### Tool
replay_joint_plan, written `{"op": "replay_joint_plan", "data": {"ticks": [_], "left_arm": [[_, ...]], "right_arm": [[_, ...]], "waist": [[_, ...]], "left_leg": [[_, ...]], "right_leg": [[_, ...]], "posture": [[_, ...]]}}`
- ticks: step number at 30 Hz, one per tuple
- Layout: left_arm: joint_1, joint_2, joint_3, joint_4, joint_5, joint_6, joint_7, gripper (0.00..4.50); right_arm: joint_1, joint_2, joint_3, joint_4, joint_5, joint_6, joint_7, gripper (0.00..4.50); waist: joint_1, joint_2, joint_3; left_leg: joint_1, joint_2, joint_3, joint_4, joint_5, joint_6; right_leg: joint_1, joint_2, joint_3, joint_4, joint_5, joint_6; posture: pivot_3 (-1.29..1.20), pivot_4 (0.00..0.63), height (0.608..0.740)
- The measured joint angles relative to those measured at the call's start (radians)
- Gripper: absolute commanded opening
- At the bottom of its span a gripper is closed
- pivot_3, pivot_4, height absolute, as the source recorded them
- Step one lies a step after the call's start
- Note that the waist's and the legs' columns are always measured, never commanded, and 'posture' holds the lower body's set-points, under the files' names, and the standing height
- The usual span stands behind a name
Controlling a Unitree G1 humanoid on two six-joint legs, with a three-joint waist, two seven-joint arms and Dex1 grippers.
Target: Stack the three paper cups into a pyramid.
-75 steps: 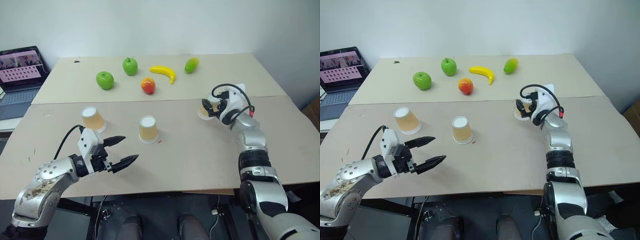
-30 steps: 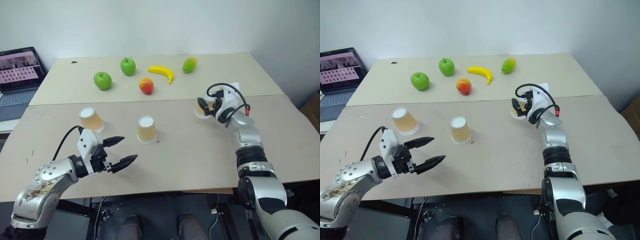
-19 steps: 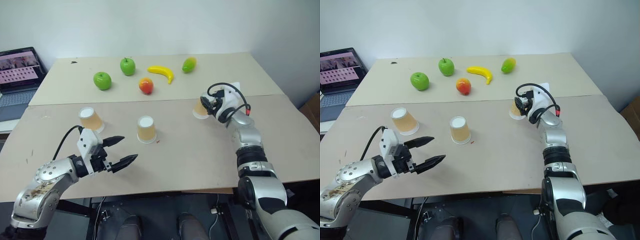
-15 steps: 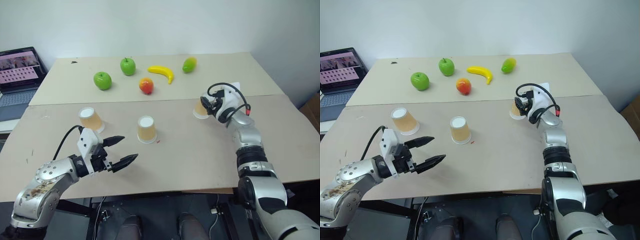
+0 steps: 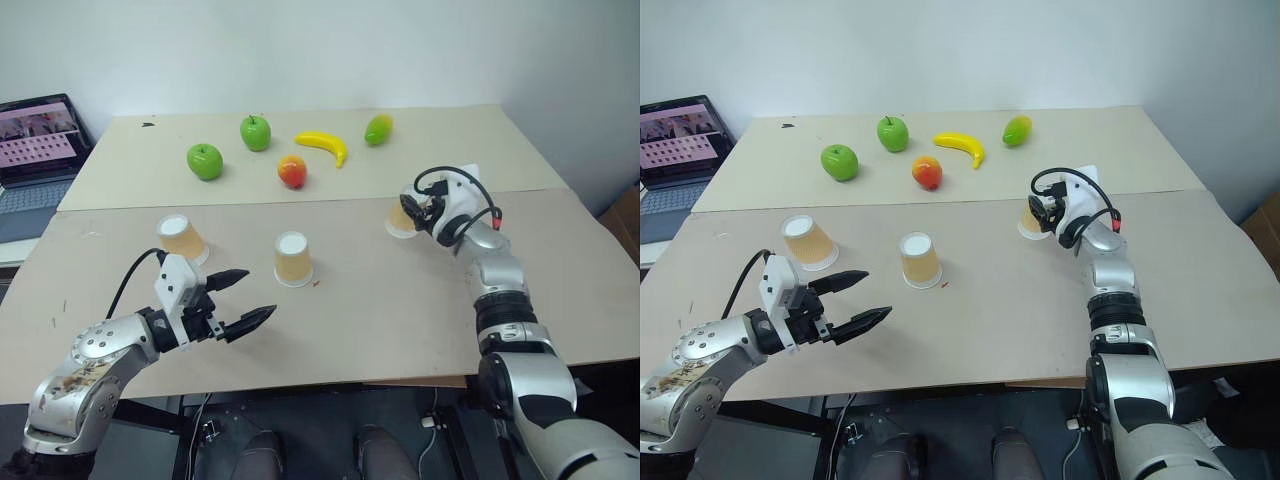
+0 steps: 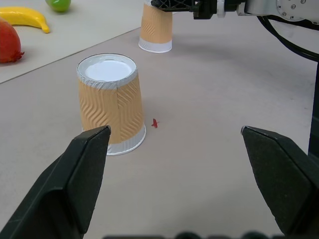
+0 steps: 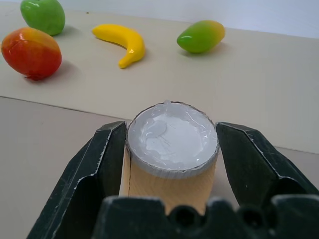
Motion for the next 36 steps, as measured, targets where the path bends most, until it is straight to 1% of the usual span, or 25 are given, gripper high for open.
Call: {"op": "replay_joint_plan", "data": {"ticks": [9, 12, 17, 21, 24, 26, 27, 31, 33, 34, 35, 36], "left_arm": [[0.008, 0.0, 0.0, -0.003, -0.001, 0.002, 0.002, 4.5], [0.009, 0.0, 0.0, -0.006, -0.001, 0.003, 0.004, 4.5], [0.009, 0.0, 0.0, -0.008, -0.001, 0.003, 0.008, 4.5], [0.009, 0.0, 0.0, -0.008, -0.001, 0.003, 0.008, 4.5], [0.009, 0.0, -0.002, -0.008, -0.001, 0.003, 0.008, 4.5], [0.008, 0.0, -0.002, -0.008, 0.0, 0.003, 0.008, 4.5], [0.007, 0.0, -0.003, -0.008, 0.0, 0.003, 0.008, 4.5], [0.007, 0.0, -0.003, -0.008, 0.0, 0.003, 0.009, 4.5], [0.008, 0.0, -0.003, -0.009, 0.0, 0.003, 0.009, 4.5], [0.008, 0.0, -0.003, -0.009, 0.0, 0.003, 0.009, 4.5], [0.01, 0.0, -0.003, -0.01, 0.0, 0.003, 0.01, 4.5], [0.013, 0.0, -0.003, -0.011, 0.0, 0.003, 0.01, 4.5]], "right_arm": [[0.0, 0.007, 0.008, -0.003, -0.016, -0.006, -0.008, 3.35], [0.0, 0.004, 0.016, -0.017, -0.016, 0.005, 0.013, 3.35], [-0.027, -0.055, 0.045, -0.1, -0.004, 0.055, 0.143, 3.35], [-0.08, -0.093, 0.054, -0.143, 0.057, 0.097, 0.296, 3.35], [-0.096, -0.105, 0.081, -0.159, 0.066, 0.106, 0.401, 3.35], [-0.1, -0.107, 0.1, -0.144, 0.062, 0.102, 0.439, 3.35], [-0.115, -0.107, 0.108, -0.104, 0.055, 0.089, 0.441, 3.35], [-0.172, -0.126, 0.121, 0.06, -0.001, 0.022, 0.392, 3.35], [-0.177, -0.133, 0.12, 0.105, -0.02, -0.003, 0.363, 3.85], [-0.177, -0.136, 0.118, 0.121, -0.022, -0.008, 0.35, 4.02], [-0.172, -0.138, 0.11, 0.123, -0.021, -0.009, 0.337, 4.36], [-0.167, -0.141, 0.1, 0.123, -0.021, -0.009, 0.326, 4.44]], "waist": [[-0.002, 0.0, 0.0], [-0.001, 0.0, 0.0], [0.002, 0.0, 0.001], [0.001, 0.0, 0.001], [0.002, 0.0, 0.001], [0.003, 0.0, 0.001], [0.003, 0.0, 0.001], [0.004, 0.0, 0.001], [0.005, 0.0, 0.001], [0.004, 0.0, 0.001], [0.005, 0.0, 0.001], [0.005, 0.0, 0.001]], "left_leg": [[0.001, 0.0, 0.0, 0.0, 0.0, 0.0], [0.0, 0.0, 0.0, 0.0, 0.0, 0.0], [-0.001, 0.0, 0.0, 0.0, 0.0, 0.0], [0.0, 0.0, 0.0, 0.0, 0.0, 0.0], [0.0, 0.0, 0.0, 0.0, 0.0, 0.0], [0.0, 0.0, 0.0, 0.0, 0.0, 0.0], [0.0, 0.0, 0.0, 0.0, 0.0, 0.0], [-0.001, 0.0, 0.0, 0.0, 0.0, 0.0], [-0.001, 0.0, 0.0, 0.0, 0.0, 0.0], [-0.001, 0.0, 0.0, 0.0, 0.0, 0.0], [-0.001, 0.0, 0.0, 0.0, 0.0, 0.0], [-0.001, 0.0, 0.0, 0.0, 0.0, 0.0]], "right_leg": [[0.0, 0.0, 0.0, 0.0, 0.0, 0.0], [0.0, 0.0, 0.0, 0.0, 0.0, 0.0], [-0.001, 0.0, 0.0, 0.0, 0.0, 0.0], [-0.001, 0.0, 0.0, 0.0, 0.0, 0.0], [0.0, 0.0, 0.0, 0.0, 0.0, 0.0], [0.0, 0.0, 0.0, 0.0, 0.0, 0.0], [0.0, 0.0, 0.0, 0.0, 0.0, 0.0], [0.0, 0.0, 0.0, -0.001, 0.0, 0.0], [0.0, 0.0, 0.0, -0.001, 0.0, 0.0], [-0.001, -0.001, 0.0, -0.001, 0.0, 0.0], [-0.001, -0.001, 0.0, -0.001, 0.0, 0.0], [-0.001, -0.001, 0.0, -0.001, 0.0, 0.0]], "posture": [[0.0, 0.15, 0.732], [0.0, 0.15, 0.732], [0.0, 0.15, 0.732], [0.0, 0.15, 0.732], [0.0, 0.15, 0.732], [0.0, 0.15, 0.732], [0.0, 0.15, 0.732], [0.0, 0.15, 0.732], [0.0, 0.15, 0.732], [0.0, 0.15, 0.732], [0.0, 0.15, 0.732], [0.0, 0.15, 0.732]]}}
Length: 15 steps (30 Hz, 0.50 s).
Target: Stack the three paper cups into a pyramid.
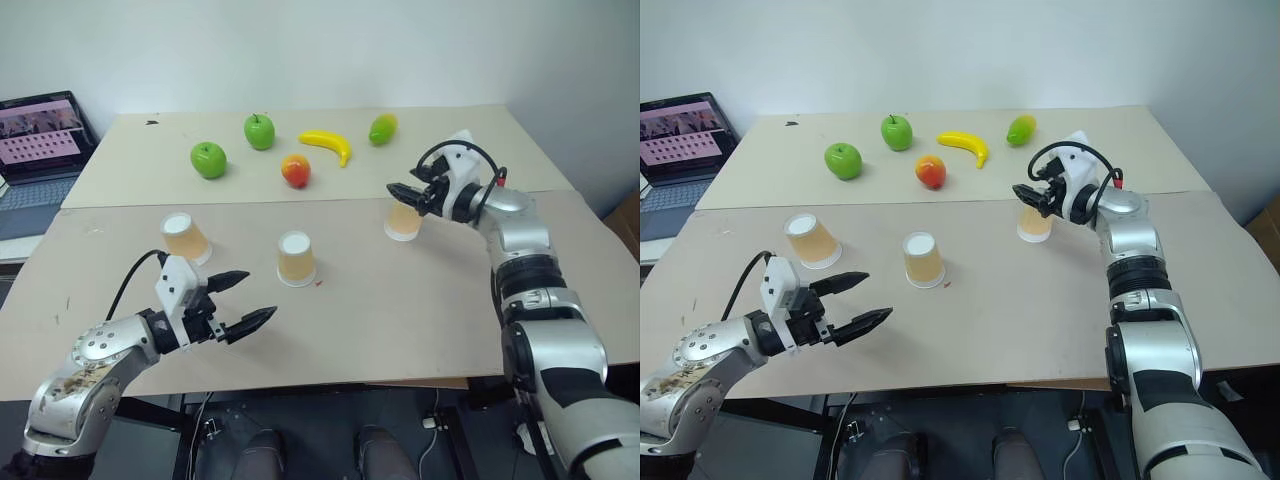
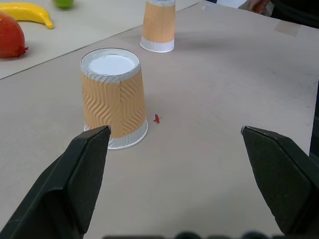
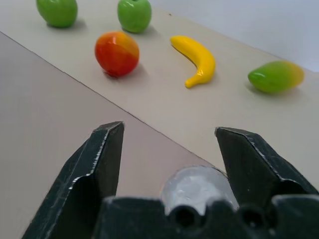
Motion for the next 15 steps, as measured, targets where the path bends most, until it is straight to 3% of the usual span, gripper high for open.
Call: {"op": "replay_joint_plan", "data": {"ticks": [9, 15], "left_arm": [[0.011, 0.003, 0.003, -0.012, -0.001, 0.002, 0.002, 4.5], [0.006, 0.006, 0.003, -0.012, -0.002, 0.006, 0.0, 4.5]], "right_arm": [[0.232, -0.025, -0.054, -0.237, 0.043, 0.107, -0.064, 4.44], [0.299, 0.033, -0.056, -0.262, 0.058, 0.142, -0.11, 4.44]], "waist": [[0.004, 0.0, 0.0], [-0.003, 0.0, 0.0]], "left_leg": [[0.001, 0.0, 0.0, 0.001, 0.0, 0.0], [0.001, 0.0, 0.0, 0.001, 0.0, 0.0]], "right_leg": [[0.001, 0.0, 0.0, 0.001, 0.0, 0.0], [0.0, 0.0, 0.0, 0.001, 0.0, 0.0]], "posture": [[0.0, 0.15, 0.732], [0.0, 0.15, 0.732]]}}
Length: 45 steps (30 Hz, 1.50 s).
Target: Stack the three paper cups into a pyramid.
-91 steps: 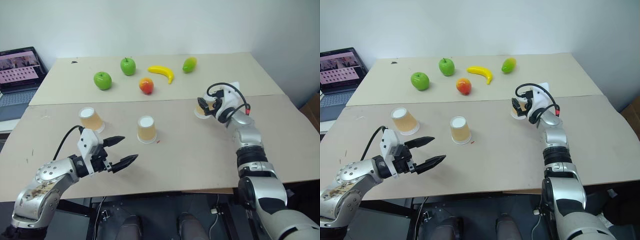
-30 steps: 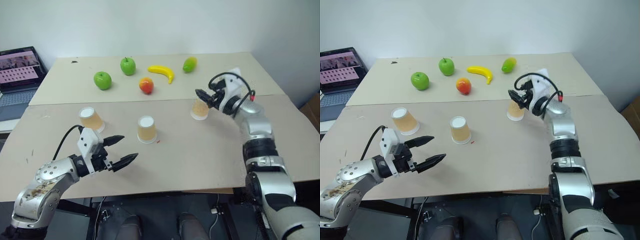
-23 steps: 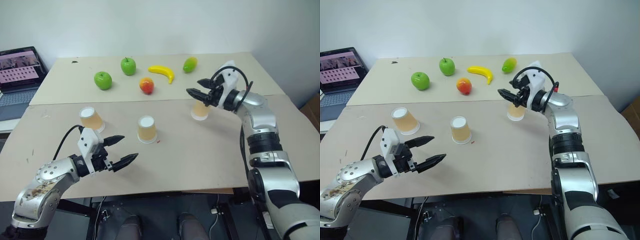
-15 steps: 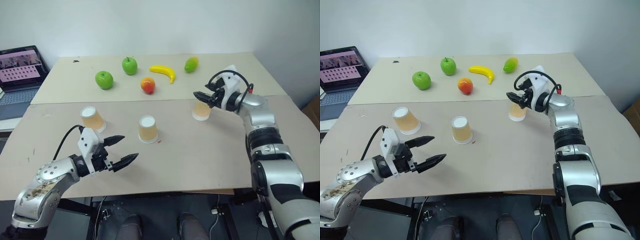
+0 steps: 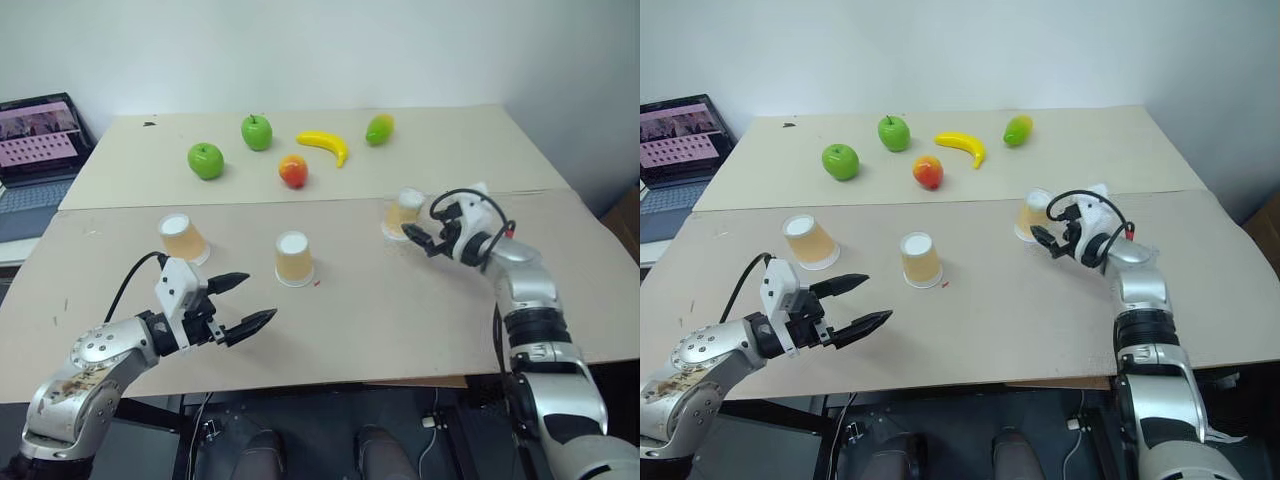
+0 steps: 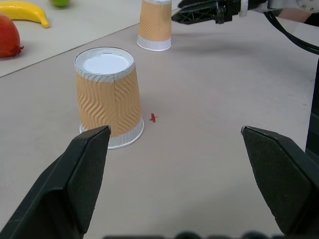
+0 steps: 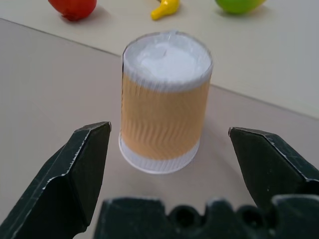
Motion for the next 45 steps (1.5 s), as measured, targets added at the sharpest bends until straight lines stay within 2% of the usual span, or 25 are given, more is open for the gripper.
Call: {"op": "replay_joint_plan", "data": {"ticks": [7, 22, 31, 38, 44, 45], "left_arm": [[-0.004, 0.003, 0.0, 0.0, 0.0, 0.018, -0.002, 4.5], [-0.006, 0.005, 0.003, 0.0, 0.0, 0.021, -0.001, 4.5], [-0.005, 0.006, 0.014, -0.001, 0.0, 0.021, 0.004, 4.5], [-0.002, 0.006, 0.022, -0.003, 0.0, 0.022, 0.009, 4.5], [-0.001, 0.006, 0.022, -0.003, 0.0, 0.023, 0.009, 4.5], [-0.001, 0.006, 0.022, -0.003, 0.0, 0.023, 0.009, 4.5]], "right_arm": [[-0.023, 0.027, -0.022, 0.077, 0.017, -0.025, -0.052, 4.44], [-0.252, 0.039, -0.03, 0.372, 0.005, -0.177, -0.071, 4.44], [-0.317, 0.062, -0.03, 0.519, -0.017, -0.239, -0.074, 4.44], [-0.34, 0.063, -0.034, 0.557, -0.017, -0.264, -0.076, 4.44], [-0.341, 0.064, -0.035, 0.56, -0.017, -0.268, -0.064, 2.72], [-0.341, 0.064, -0.035, 0.56, -0.017, -0.268, -0.063, 2.72]], "waist": [[0.002, 0.0, 0.0], [-0.001, 0.0, 0.0], [-0.002, 0.0, 0.0], [-0.002, 0.0, 0.0], [-0.002, 0.0, 0.0], [-0.002, 0.0, 0.0]], "left_leg": [[0.0, 0.0, 0.0, 0.0, 0.0, 0.0], [0.0, 0.0, 0.0, 0.0, 0.0, 0.0], [0.0, 0.0, 0.0, 0.0, 0.0, 0.0], [0.0, 0.0, 0.0, -0.001, 0.0, 0.0], [0.0, 0.0, 0.0, -0.001, 0.0, 0.0], [0.0, 0.0, 0.0, -0.001, 0.0, 0.0]], "right_leg": [[0.0, 0.0, 0.0, 0.0, 0.0, 0.0], [0.0, 0.0, 0.0, 0.0, 0.0, 0.0], [0.0, 0.0, 0.0, 0.0, 0.0, 0.0], [0.0, 0.0, 0.0, 0.0, 0.0, 0.0], [0.0, 0.0, 0.0, 0.0, 0.0, 0.0], [0.0, 0.0, 0.0, 0.0, 0.0, 0.0]], "posture": [[0.0, 0.15, 0.732], [0.0, 0.15, 0.732], [0.0, 0.15, 0.732], [0.0, 0.15, 0.732], [0.0, 0.15, 0.732], [0.0, 0.15, 0.732]]}}
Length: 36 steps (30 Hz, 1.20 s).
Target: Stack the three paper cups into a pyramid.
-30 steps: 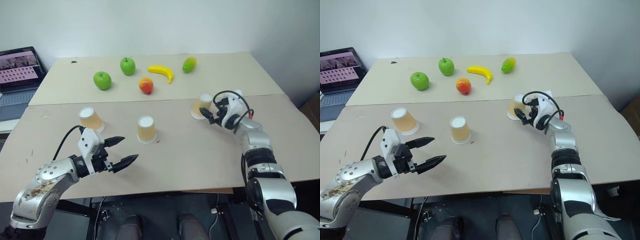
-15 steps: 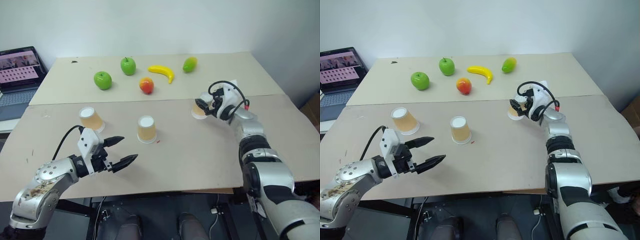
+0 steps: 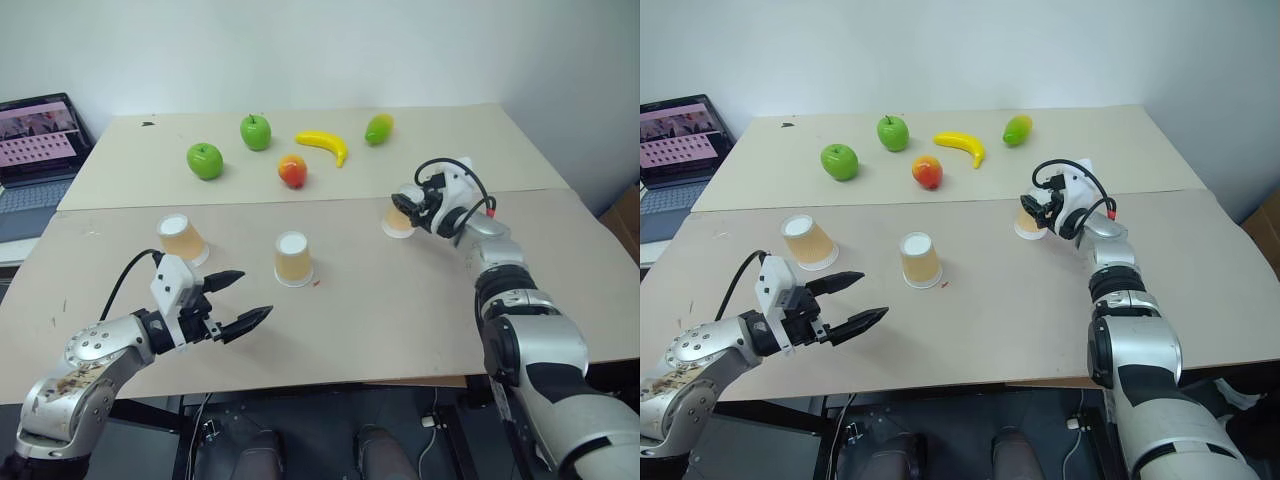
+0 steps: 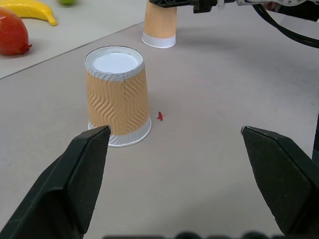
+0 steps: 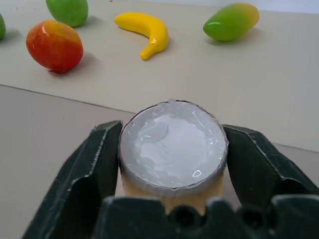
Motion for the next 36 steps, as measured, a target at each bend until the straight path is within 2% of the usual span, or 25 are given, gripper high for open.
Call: {"op": "replay_joint_plan", "data": {"ticks": [7, 9, 12, 16, 20, 30, 36], "left_arm": [[0.0, 0.0, 0.0, 0.0, 0.0, 0.0, 0.0, 4.5], [0.0, 0.0, 0.0, 0.0, 0.0, 0.0, 0.0, 4.5], [0.0, 0.0, 0.0, 0.0, 0.0, 0.0, 0.0, 4.5], [-0.001, 0.0, 0.0, 0.0, 0.0, 0.001, 0.0, 4.5], [-0.001, 0.0, 0.0, 0.0, 0.0, 0.001, 0.0, 4.5], [0.002, 0.007, 0.016, -0.002, 0.0, 0.01, 0.0, 4.5], [0.007, 0.009, 0.017, -0.016, 0.0, 0.012, 0.002, 4.5]], "right_arm": [[0.0, 0.0, 0.001, -0.004, 0.0, 0.0, 0.012, 2.72], [0.001, 0.0, 0.005, -0.056, 0.002, 0.008, 0.064, 2.72], [0.03, -0.014, 0.041, -0.246, 0.025, 0.069, 0.214, 2.72], [0.139, -0.021, 0.106, -0.5, 0.056, 0.174, 0.372, 2.72], [0.238, -0.005, 0.166, -0.601, 0.074, 0.251, 0.443, 2.72], [0.241, 0.064, 0.188, -0.583, 0.07, 0.265, 0.386, 2.72], [0.245, 0.069, 0.2, -0.638, 0.08, 0.288, 0.412, 2.72]], "waist": [[0.0, 0.0, 0.0], [-0.001, 0.001, 0.001], [0.0, 0.001, 0.001], [0.004, 0.001, 0.001], [0.006, 0.001, 0.001], [0.004, 0.001, 0.001], [0.003, 0.001, 0.001]], "left_leg": [[0.0, 0.0, 0.0, 0.0, 0.0, 0.0], [0.0, 0.0, 0.0, 0.0, 0.0, 0.0], [0.0, 0.0, 0.0, -0.001, 0.0, 0.0], [0.0, 0.0, -0.001, 0.0, 0.0, 0.0], [0.0, 0.0, -0.001, 0.001, 0.0, 0.0], [0.0, 0.0, -0.001, 0.0, 0.0, 0.0], [0.0, 0.0, -0.001, 0.0, 0.0, 0.0]], "right_leg": [[0.0, 0.0, 0.0, 0.0, 0.0, 0.0], [0.0, 0.0, 0.0, 0.0, 0.0, 0.0], [0.0, 0.0, 0.0, 0.0, 0.0, 0.0], [0.0, 0.0, -0.001, 0.0, 0.0, 0.0], [0.0, 0.0, -0.001, 0.001, 0.0, 0.0], [0.0, 0.0, -0.001, 0.001, 0.0, 0.0], [0.0, 0.0, -0.001, 0.0, 0.0, 0.0]], "posture": [[0.0, 0.15, 0.732], [0.0, 0.15, 0.732], [0.0, 0.15, 0.732], [0.0, 0.15, 0.732], [0.0, 0.15, 0.732], [0.0, 0.15, 0.732], [0.0, 0.15, 0.732]]}}
